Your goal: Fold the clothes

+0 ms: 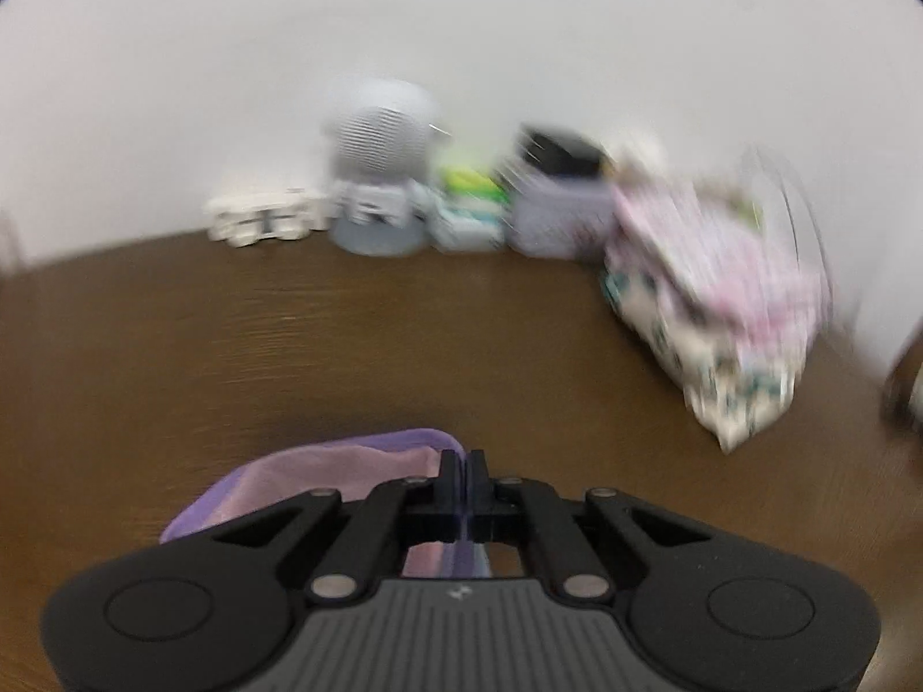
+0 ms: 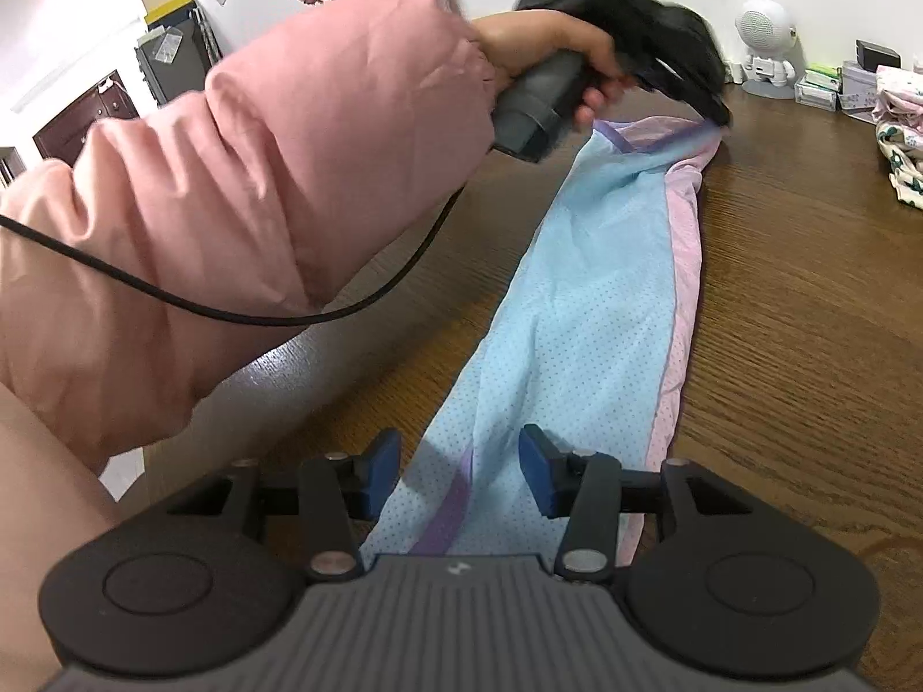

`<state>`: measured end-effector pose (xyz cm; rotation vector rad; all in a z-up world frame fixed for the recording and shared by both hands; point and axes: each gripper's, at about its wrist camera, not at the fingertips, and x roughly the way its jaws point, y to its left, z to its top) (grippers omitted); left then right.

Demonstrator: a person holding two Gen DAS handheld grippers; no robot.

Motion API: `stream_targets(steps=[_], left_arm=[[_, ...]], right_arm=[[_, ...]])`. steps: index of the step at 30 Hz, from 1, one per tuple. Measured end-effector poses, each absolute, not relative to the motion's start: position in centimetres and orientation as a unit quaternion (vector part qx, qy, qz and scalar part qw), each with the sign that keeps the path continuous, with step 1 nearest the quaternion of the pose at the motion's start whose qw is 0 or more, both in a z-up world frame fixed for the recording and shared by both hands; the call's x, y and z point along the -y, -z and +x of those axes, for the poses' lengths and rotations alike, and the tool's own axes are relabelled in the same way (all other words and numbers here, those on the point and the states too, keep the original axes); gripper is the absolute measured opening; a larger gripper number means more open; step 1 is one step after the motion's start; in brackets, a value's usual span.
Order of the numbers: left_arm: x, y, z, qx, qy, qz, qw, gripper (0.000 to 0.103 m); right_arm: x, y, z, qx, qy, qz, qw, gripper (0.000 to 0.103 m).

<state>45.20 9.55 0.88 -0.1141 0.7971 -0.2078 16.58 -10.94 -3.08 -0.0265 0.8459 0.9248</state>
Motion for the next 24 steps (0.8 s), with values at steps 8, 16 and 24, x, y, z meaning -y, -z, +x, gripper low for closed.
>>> stream_targets(steps=[8, 16, 24], left_arm=[[-17.5, 0.9, 44.1, -0.378, 0.061, -0.166, 0.909, 0.001], [-19.2, 1.6, 44.3, -0.350, 0.076, -0.253, 0.899, 0.037], [-14.9, 2.3, 46.8, -0.382, 0.071, -0.113, 0.914, 0.003]], right_arm=[[11.5, 3.3, 15.5, -0.388, -0.438, 0.000, 0.811, 0.047], [11.3, 3.3, 16.1, -0.387, -0.440, 0.003, 0.810, 0.048], [11.5, 3.3, 16.2, -0.386, -0.443, 0.007, 0.809, 0.048]])
